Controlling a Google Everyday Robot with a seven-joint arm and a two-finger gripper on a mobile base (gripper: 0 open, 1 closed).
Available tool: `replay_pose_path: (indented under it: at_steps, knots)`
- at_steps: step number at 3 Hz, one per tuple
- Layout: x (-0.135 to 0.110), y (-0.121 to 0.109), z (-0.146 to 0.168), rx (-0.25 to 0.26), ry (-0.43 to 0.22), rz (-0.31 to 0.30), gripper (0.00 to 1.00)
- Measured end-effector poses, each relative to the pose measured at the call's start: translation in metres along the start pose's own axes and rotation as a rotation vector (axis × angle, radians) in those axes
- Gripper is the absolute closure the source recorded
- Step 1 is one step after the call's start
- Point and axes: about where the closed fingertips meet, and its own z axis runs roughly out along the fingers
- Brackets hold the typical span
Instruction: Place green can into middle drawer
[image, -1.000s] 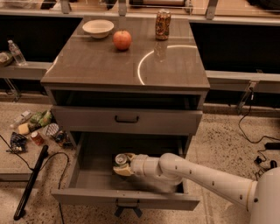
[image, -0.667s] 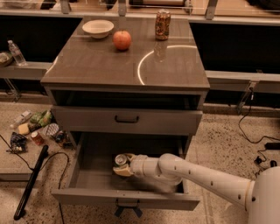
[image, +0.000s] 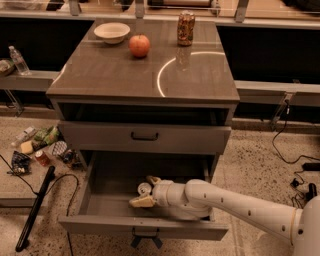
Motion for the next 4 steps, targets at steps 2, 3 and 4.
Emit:
replay_pose_path:
  at_steps: [2,3,4]
  knots:
    - [-0.019,-0.016,-0.081,0.185,0.019,0.127,0.16]
    - [-0.045,-0.027,-0.150,0.305,0.027,0.187,0.39]
    - [-0.066,-0.032,-0.168,0.339,0.026,0.163,0.46]
